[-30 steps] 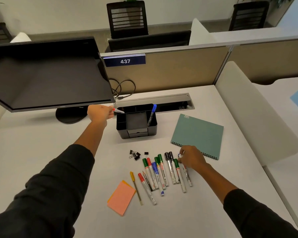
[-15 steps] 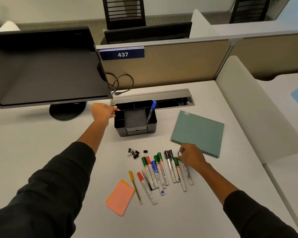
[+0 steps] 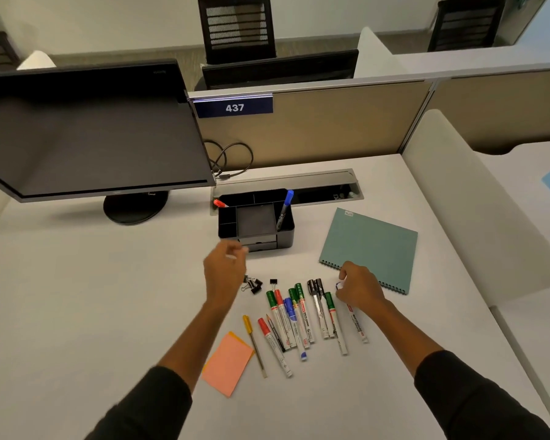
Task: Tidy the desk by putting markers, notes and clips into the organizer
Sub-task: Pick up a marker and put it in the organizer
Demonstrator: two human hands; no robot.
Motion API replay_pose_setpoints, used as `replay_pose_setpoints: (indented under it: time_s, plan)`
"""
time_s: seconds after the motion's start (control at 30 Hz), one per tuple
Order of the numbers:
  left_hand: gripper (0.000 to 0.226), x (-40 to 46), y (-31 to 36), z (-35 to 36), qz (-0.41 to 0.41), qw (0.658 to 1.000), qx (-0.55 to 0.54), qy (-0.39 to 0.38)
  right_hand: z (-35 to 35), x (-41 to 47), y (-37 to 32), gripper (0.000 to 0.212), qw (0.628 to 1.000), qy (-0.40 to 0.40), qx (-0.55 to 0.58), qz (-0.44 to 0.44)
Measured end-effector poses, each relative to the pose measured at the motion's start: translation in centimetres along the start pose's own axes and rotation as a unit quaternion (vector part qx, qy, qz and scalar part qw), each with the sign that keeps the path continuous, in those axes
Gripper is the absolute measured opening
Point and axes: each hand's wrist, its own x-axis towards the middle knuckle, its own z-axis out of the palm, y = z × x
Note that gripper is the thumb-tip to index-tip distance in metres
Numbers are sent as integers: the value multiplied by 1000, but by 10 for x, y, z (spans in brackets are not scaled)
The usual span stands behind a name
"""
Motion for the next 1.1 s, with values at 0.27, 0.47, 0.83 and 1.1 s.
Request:
replay_pose_setpoints:
  time_s: [0.27,0.47,0.83,1.1]
  plan:
    - [23,-92,-45,23,-146,967,138,-158,-32,4,-16,22,999,35,-22,-25]
    - [31,-104,-51,25,-147,956,182,-178,-88,18,-55,9,989,130,14,-74]
    - [28,-104,-47,26,-147,953,193,-182,-110,24,-119,10,920,289,174,-198]
    - [14,-103,-44,26,-118,948,230,-187,-79,51,-132,13,939,223,183,-186]
